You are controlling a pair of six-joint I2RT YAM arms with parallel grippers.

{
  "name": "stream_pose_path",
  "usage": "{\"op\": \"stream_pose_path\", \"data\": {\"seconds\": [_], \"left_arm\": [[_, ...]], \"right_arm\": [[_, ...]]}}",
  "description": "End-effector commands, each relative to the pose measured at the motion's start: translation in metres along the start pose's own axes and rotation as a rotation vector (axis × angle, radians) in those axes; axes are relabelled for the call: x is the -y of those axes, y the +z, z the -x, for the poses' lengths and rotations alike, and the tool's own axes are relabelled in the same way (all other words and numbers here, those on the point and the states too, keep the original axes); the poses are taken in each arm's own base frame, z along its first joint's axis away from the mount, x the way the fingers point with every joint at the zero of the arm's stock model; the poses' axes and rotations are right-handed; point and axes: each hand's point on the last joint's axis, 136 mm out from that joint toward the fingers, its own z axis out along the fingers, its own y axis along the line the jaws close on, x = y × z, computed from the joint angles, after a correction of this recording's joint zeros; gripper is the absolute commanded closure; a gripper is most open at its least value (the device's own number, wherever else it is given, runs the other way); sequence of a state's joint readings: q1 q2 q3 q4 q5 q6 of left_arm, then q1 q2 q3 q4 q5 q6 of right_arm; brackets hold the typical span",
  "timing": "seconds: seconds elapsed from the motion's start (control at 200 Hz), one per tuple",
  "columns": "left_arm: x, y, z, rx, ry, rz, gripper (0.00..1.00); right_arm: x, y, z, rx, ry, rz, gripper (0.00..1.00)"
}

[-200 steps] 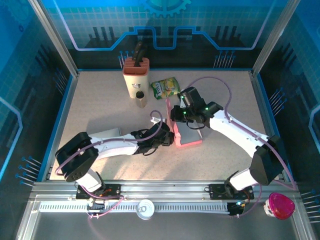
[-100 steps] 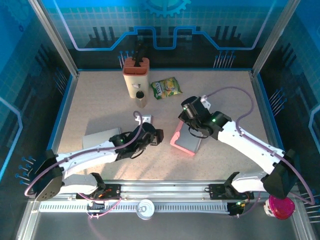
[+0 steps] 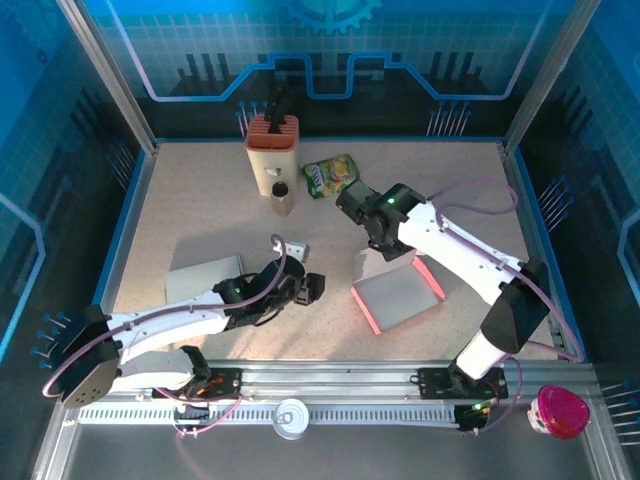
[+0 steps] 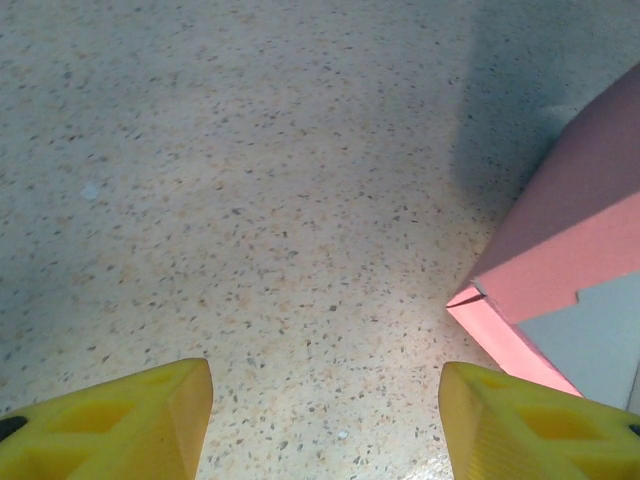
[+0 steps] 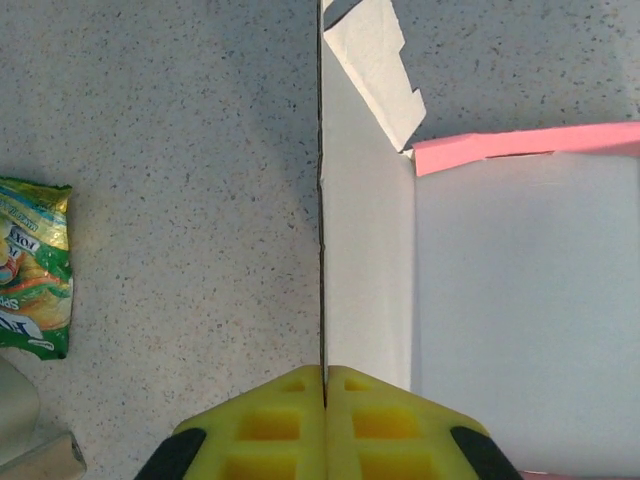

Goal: Fold the paper box

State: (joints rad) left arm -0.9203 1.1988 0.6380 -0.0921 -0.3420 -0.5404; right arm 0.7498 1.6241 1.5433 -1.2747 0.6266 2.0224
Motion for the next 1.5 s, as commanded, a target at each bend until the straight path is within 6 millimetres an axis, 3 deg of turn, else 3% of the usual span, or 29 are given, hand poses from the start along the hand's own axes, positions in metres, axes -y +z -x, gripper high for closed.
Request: {"op": "stream_pose_path", "data": {"seconds": [0.0, 0.285, 0.48, 0.6, 0.735, 0.82, 0.94, 1.076, 1.191, 1.346, 1.496], "left_arm": [[0.014, 0.009, 0.005, 0.013, 0.07, -0.042, 0.37], [0.048, 0.026, 0.005, 0.016, 0.131, -0.079, 0.35], [0.071, 0.02, 0.008, 0.064, 0.179, -0.108, 0.34], [0.069, 0.021, 0.01, 0.074, 0.191, -0.08, 0.34], [0.072, 0.026, 0.017, 0.073, 0.218, -0.048, 0.36], [0.076, 0.033, 0.021, 0.069, 0.236, -0.027, 0.42], [0.072, 0.041, 0.026, 0.06, 0.252, 0.047, 0.63], [0.068, 0.045, 0.029, 0.059, 0.273, 0.093, 0.73], [0.065, 0.044, 0.032, 0.062, 0.316, 0.116, 0.9], [0.05, 0.038, 0.04, 0.042, 0.402, 0.11, 1.0], [0.03, 0.031, 0.05, 0.0, 0.466, 0.01, 1.0]], "right_arm": [[0.009, -0.007, 0.009, 0.073, 0.111, -0.032, 0.87], [0.006, -0.008, 0.013, 0.071, 0.071, 0.061, 0.75], [-0.017, -0.026, 0.03, 0.085, -0.071, 0.263, 0.58], [-0.034, -0.035, 0.036, 0.061, -0.194, 0.445, 0.54], [-0.029, -0.034, 0.047, 0.007, -0.263, 0.536, 0.55], [-0.026, -0.034, 0.055, -0.019, -0.298, 0.588, 0.55], [-0.018, -0.031, 0.065, -0.045, -0.334, 0.615, 0.55], [-0.012, -0.031, 0.072, -0.051, -0.382, 0.65, 0.55], [-0.014, -0.031, 0.072, -0.068, -0.444, 0.732, 0.55], [-0.026, -0.031, 0.065, -0.102, -0.638, 0.903, 0.45], [-0.018, -0.002, 0.049, -0.183, -0.821, 0.955, 0.43]]}}
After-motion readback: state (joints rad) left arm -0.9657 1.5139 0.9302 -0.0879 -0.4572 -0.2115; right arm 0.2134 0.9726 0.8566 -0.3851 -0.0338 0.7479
